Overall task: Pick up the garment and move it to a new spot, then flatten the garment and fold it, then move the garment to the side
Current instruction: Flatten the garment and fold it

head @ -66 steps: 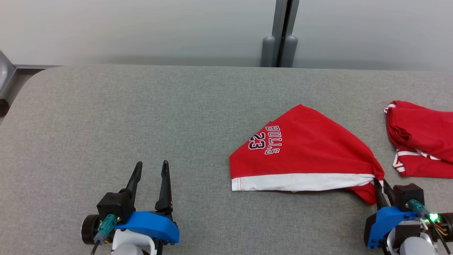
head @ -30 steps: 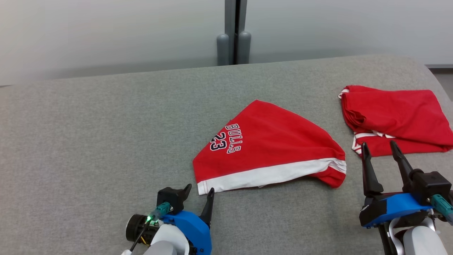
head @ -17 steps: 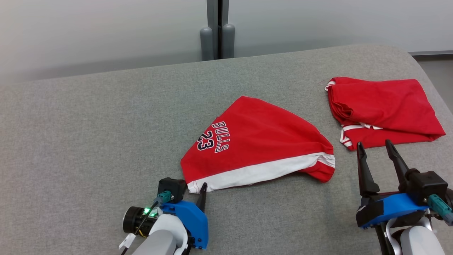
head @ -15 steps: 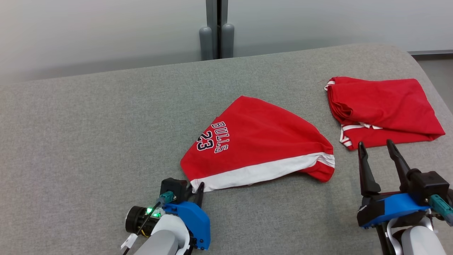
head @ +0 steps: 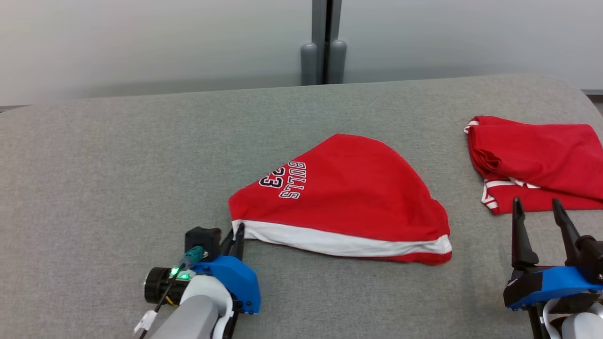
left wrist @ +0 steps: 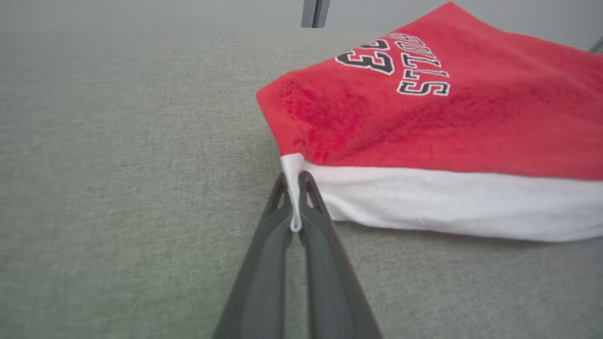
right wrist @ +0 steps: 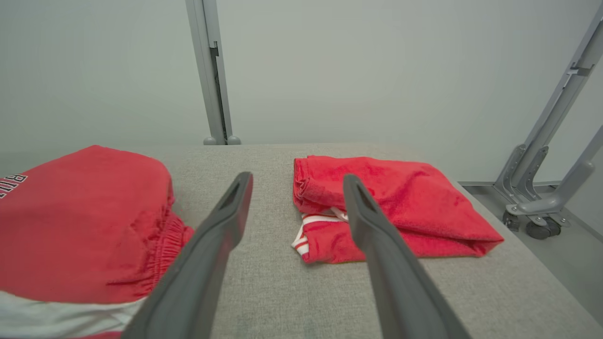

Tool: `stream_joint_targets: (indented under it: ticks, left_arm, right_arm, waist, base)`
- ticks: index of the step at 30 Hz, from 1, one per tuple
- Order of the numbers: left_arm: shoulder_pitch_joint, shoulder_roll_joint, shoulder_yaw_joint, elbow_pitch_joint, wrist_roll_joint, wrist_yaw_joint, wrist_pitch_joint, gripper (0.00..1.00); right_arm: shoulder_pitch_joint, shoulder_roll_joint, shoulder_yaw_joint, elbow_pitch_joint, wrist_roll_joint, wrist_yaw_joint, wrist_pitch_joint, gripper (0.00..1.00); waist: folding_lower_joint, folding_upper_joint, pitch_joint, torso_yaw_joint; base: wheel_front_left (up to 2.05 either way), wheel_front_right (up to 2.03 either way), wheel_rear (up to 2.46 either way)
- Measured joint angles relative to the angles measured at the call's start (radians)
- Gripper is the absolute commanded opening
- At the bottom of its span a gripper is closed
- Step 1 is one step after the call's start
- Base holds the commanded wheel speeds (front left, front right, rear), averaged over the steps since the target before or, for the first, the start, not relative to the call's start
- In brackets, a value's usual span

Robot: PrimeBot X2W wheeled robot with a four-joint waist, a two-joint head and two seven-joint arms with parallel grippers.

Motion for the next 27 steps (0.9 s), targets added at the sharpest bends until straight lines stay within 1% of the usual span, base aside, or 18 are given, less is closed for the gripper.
stream_joint_targets:
  ticks: [6, 10, 13, 20, 21, 22, 23, 27]
  left_arm:
    - [0.03, 0.029, 0.025, -0.018, -0.024, 0.01, -0.01, 0.0]
    - [0.065, 0.035, 0.033, -0.041, -0.045, 0.012, -0.011, 0.0]
    - [0.094, 0.041, 0.035, -0.066, -0.054, 0.02, -0.001, 0.0]
    - [0.146, 0.076, 0.038, -0.159, -0.071, 0.048, 0.047, 0.0]
    - [0.151, 0.079, 0.039, -0.172, -0.071, 0.053, 0.047, 0.31]
    - [0.155, 0.081, 0.042, -0.188, -0.075, 0.056, 0.047, 0.5]
    - [0.159, 0.083, 0.045, -0.201, -0.078, 0.06, 0.046, 1.0]
    - [0.175, 0.095, 0.054, -0.245, -0.082, 0.07, 0.035, 1.0]
  right_arm:
    - [0.006, 0.0, -0.036, 0.006, 0.0, 0.0, -0.001, 1.0]
    - [0.005, 0.0, -0.039, 0.014, -0.004, 0.0, -0.002, 1.0]
    - [0.001, 0.0, -0.04, 0.019, -0.006, 0.0, -0.002, 1.0]
    - [-0.003, 0.0, -0.035, 0.033, -0.01, 0.0, -0.005, 1.0]
    - [-0.003, 0.0, -0.035, 0.035, -0.01, 0.0, -0.005, 1.0]
    - [-0.004, 0.0, -0.034, 0.037, -0.01, 0.0, -0.006, 1.0]
    - [-0.004, 0.0, -0.031, 0.04, -0.01, 0.0, -0.006, 1.0]
    - [-0.005, 0.0, -0.024, 0.048, -0.003, 0.0, -0.008, 1.0]
  waist:
    - [0.0, 0.0, 0.0, 0.027]
    - [0.0001, 0.0, -0.001, 0.035]
    - [0.0, 0.0, -0.004, 0.04]
    - [0.0, 0.0, -0.011, 0.057]
    - [0.0, 0.0, -0.012, 0.059]
    - [0.0, 0.0, -0.014, 0.061]
    - [0.0, 0.0, -0.015, 0.063]
    - [0.0, 0.0, -0.027, 0.071]
  base:
    - [0.0, 0.0, 0.0]
    - [0.0, 0.0, 0.0]
    - [0.0, 0.0, 0.0]
    - [0.0, 0.0, 0.0]
    - [0.0, 0.0, 0.0]
    - [0.0, 0.0, 0.0]
    - [0.0, 0.0, 0.0]
    - [0.0, 0.0, 0.0]
